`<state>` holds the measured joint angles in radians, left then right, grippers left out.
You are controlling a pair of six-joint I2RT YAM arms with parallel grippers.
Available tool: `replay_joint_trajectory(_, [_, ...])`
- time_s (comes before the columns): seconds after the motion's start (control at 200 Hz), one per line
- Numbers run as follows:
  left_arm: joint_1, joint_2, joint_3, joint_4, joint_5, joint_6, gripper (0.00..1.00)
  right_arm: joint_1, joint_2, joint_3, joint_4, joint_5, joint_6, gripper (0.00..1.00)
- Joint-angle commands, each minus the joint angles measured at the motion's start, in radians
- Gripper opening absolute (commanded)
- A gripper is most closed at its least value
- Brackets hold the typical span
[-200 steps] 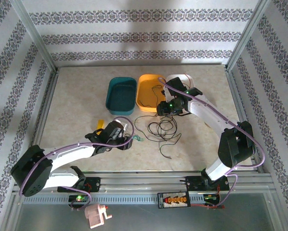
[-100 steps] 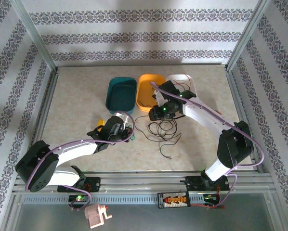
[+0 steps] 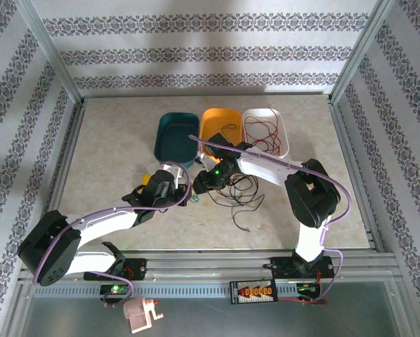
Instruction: Untangle the cables
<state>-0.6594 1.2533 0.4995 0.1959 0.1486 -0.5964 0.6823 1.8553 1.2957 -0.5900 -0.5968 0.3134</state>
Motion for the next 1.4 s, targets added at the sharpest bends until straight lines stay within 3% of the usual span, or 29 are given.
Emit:
replay_joint_trajectory(0.0, [0.004, -0.046, 0.007, 0.079, 0.028, -0.023, 0.00, -0.013, 0.033, 0.004, 0.061, -0.041, 0.015, 0.43])
replay_joint_trajectory(0.32, [0.014, -0.075, -0.016, 0.123, 0.031, -0.062, 0.00, -0.070, 0.071, -0.037, 0.170, -0.194, 0.058, 0.35])
replay_joint_trajectory(0.43, [0.015, -0.079, -0.018, 0.124, 0.021, -0.068, 0.00, -0.078, 0.057, -0.045, 0.179, -0.164, 0.063, 0.10])
replay_joint_trajectory(0.555, [0.022, -0.098, -0.010, 0.040, -0.068, -0.076, 0.00, -0.117, 0.007, -0.087, 0.185, -0.095, 0.092, 0.01])
replay_joint_trajectory(0.77, [0.085, -0.199, -0.094, 0.003, -0.177, -0.160, 0.00, -0.263, -0.125, -0.214, 0.180, 0.011, 0.151, 0.00])
replay_joint_trajectory(1.095, [0.139, -0.351, -0.140, -0.013, -0.158, -0.161, 0.00, -0.396, -0.337, -0.323, 0.221, -0.037, 0.178, 0.00])
replay_joint_trajectory(1.394, [0.173, -0.442, -0.151, -0.002, -0.119, -0.140, 0.00, -0.598, -0.587, -0.388, 0.384, -0.042, 0.349, 0.00])
